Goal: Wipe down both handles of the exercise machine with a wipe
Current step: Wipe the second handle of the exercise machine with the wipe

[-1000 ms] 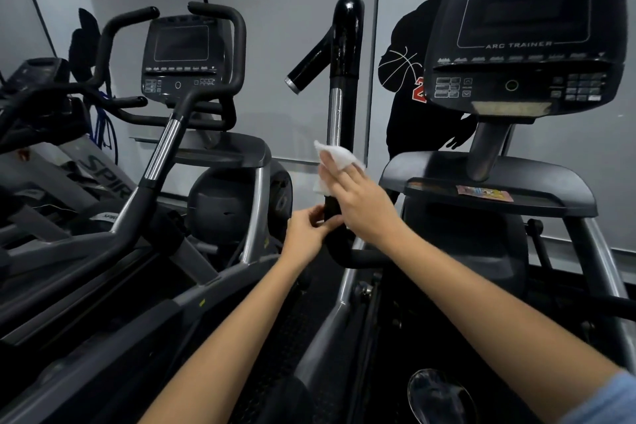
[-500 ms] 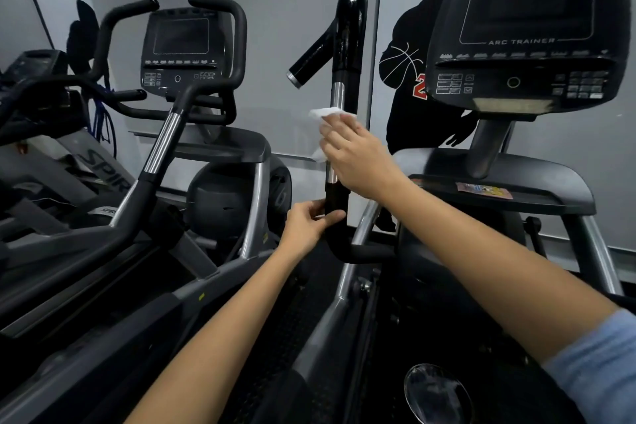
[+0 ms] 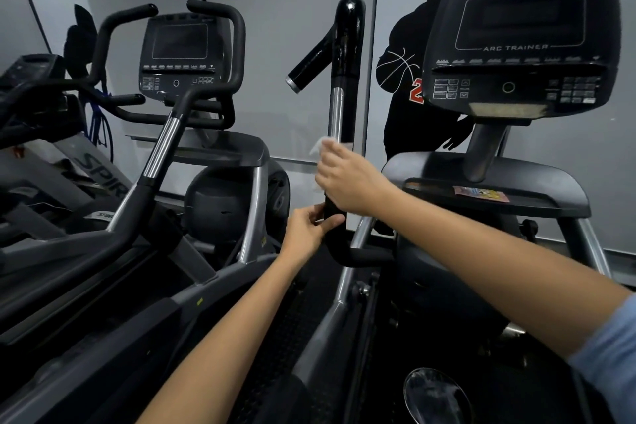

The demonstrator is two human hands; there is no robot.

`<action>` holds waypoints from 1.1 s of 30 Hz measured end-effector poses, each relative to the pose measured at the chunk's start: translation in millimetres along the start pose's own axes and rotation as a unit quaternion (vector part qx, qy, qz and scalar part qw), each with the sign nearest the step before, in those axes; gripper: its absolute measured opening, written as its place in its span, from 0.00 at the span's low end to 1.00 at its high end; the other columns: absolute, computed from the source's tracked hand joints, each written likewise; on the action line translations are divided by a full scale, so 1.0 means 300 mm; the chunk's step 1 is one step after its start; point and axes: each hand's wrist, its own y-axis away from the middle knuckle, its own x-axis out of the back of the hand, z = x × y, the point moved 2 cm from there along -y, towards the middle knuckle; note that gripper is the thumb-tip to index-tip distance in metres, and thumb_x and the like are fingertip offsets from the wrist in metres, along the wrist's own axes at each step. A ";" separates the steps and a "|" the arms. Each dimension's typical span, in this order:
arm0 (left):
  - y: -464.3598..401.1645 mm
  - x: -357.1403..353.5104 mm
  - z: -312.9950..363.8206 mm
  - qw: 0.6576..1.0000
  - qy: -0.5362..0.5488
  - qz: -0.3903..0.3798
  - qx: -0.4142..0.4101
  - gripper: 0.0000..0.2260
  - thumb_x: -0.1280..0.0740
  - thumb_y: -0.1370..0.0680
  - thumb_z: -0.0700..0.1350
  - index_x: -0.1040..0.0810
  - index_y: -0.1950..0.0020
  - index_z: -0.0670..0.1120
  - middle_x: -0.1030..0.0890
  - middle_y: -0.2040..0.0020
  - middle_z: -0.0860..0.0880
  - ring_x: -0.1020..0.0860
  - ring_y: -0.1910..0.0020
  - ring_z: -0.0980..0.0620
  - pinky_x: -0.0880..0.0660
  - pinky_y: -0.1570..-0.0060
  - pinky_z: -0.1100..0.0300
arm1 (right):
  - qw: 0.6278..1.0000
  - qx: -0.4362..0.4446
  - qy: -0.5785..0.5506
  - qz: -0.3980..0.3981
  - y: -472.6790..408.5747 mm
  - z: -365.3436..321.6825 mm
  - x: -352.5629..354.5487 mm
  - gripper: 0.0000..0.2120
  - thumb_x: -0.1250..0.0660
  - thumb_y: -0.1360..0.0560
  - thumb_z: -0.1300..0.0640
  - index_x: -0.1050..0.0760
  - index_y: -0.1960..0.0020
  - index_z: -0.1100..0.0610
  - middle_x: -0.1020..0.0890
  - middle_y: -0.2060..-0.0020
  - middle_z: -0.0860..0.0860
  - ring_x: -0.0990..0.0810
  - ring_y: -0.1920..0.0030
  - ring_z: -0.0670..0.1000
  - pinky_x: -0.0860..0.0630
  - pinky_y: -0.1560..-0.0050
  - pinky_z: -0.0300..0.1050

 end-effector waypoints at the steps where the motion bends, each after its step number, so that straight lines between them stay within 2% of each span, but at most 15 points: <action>1: 0.001 -0.001 0.003 1.000 -0.003 0.001 -0.003 0.14 0.28 0.28 0.44 0.20 0.43 0.42 0.16 0.55 0.51 0.19 0.54 0.56 0.24 0.48 0.61 | 1.000 0.019 -0.002 -0.011 0.006 -0.013 0.001 0.15 0.43 0.26 0.51 0.20 0.52 0.57 0.16 0.53 0.54 0.22 0.42 0.57 0.40 0.28 0.57; 3: -0.003 -0.002 -0.002 1.000 -0.004 0.011 0.006 0.15 0.28 0.27 0.43 0.20 0.42 0.42 0.17 0.54 0.50 0.19 0.53 0.55 0.23 0.46 0.58 | 1.000 0.019 0.014 -0.017 -0.018 0.028 0.022 0.18 0.46 0.23 0.50 0.20 0.49 0.57 0.17 0.50 0.54 0.24 0.40 0.57 0.42 0.27 0.57; 5: -0.003 -0.001 -0.009 1.000 0.004 0.007 0.006 0.15 0.28 0.28 0.42 0.21 0.42 0.41 0.16 0.52 0.49 0.18 0.50 0.54 0.23 0.44 0.55 | 0.999 -0.021 0.037 -0.015 -0.070 0.110 0.033 0.21 0.51 0.20 0.49 0.24 0.42 0.59 0.21 0.42 0.56 0.31 0.33 0.59 0.49 0.26 0.59; 7: -0.005 0.000 -0.016 1.000 0.012 0.001 0.002 0.16 0.28 0.28 0.42 0.21 0.41 0.40 0.16 0.50 0.48 0.18 0.49 0.54 0.23 0.43 0.56 | 0.996 -0.068 0.059 -0.012 -0.102 0.165 0.045 0.22 0.52 0.20 0.49 0.27 0.38 0.61 0.24 0.38 0.58 0.37 0.29 0.61 0.52 0.26 0.60; 10: 0.000 -0.001 -0.011 1.000 0.006 0.003 0.002 0.15 0.28 0.28 0.42 0.20 0.42 0.41 0.16 0.51 0.48 0.18 0.52 0.56 0.23 0.47 0.59 | 0.995 -0.081 0.043 -0.027 -0.054 0.087 0.020 0.22 0.50 0.21 0.49 0.27 0.37 0.60 0.24 0.37 0.57 0.37 0.29 0.62 0.49 0.27 0.61; 13: -0.002 -0.002 -0.007 1.000 -0.017 -0.002 -0.013 0.07 0.28 0.27 0.44 0.18 0.50 0.46 0.16 0.57 0.54 0.18 0.55 0.58 0.23 0.49 0.59 | 0.998 -0.053 -0.018 -0.027 0.048 -0.065 -0.040 0.24 0.53 0.25 0.52 0.22 0.42 0.59 0.21 0.40 0.57 0.33 0.31 0.60 0.41 0.28 0.58; 17: -0.006 0.002 -0.013 1.000 -0.010 0.006 0.006 0.16 0.27 0.28 0.45 0.20 0.42 0.43 0.16 0.53 0.50 0.18 0.50 0.53 0.23 0.43 0.53 | 0.986 -0.146 -0.054 0.066 -0.033 0.044 -0.041 0.23 0.49 0.28 0.55 0.19 0.47 0.59 0.21 0.41 0.57 0.30 0.32 0.57 0.37 0.30 0.54; 20: -0.009 0.000 -0.019 1.000 -0.010 0.008 0.009 0.18 0.27 0.29 0.45 0.21 0.41 0.42 0.16 0.52 0.48 0.18 0.50 0.53 0.23 0.42 0.51 | 0.964 -0.233 -0.062 0.108 -0.102 0.162 -0.015 0.22 0.48 0.28 0.56 0.22 0.42 0.61 0.24 0.37 0.56 0.31 0.31 0.57 0.36 0.31 0.53; 24: -0.006 0.003 -0.013 1.000 -0.005 0.005 0.011 0.15 0.27 0.28 0.44 0.20 0.42 0.42 0.16 0.52 0.49 0.18 0.51 0.55 0.24 0.42 0.52 | 0.931 -0.282 -0.156 0.172 -0.043 0.050 -0.061 0.25 0.46 0.26 0.60 0.38 0.29 0.64 0.37 0.28 0.59 0.40 0.27 0.59 0.41 0.29 0.54; 27: -0.010 0.007 -0.018 1.000 -0.019 -0.003 0.004 0.14 0.27 0.28 0.46 0.19 0.44 0.44 0.15 0.53 0.49 0.18 0.50 0.54 0.23 0.43 0.51 | 0.906 -0.293 -0.230 0.200 -0.018 -0.013 -0.072 0.28 0.43 0.27 0.65 0.42 0.27 0.66 0.39 0.27 0.61 0.42 0.27 0.61 0.37 0.29 0.54; 30: -0.017 0.010 -0.025 0.999 -0.035 0.004 0.004 0.14 0.27 0.29 0.46 0.18 0.45 0.43 0.15 0.52 0.48 0.18 0.49 0.53 0.23 0.42 0.50 | 0.863 -0.333 -0.317 0.210 -0.082 0.078 -0.044 0.32 0.42 0.27 0.70 0.49 0.26 0.67 0.45 0.26 0.62 0.48 0.26 0.63 0.45 0.26 0.53; 33: -0.013 0.008 -0.022 1.000 -0.030 0.000 0.002 0.13 0.27 0.28 0.46 0.18 0.45 0.44 0.15 0.51 0.48 0.18 0.48 0.53 0.24 0.42 0.50 | 0.810 -0.350 -0.415 0.223 -0.093 0.081 -0.034 0.33 0.47 0.27 0.73 0.58 0.26 0.66 0.52 0.25 0.62 0.55 0.25 0.60 0.39 0.27 0.51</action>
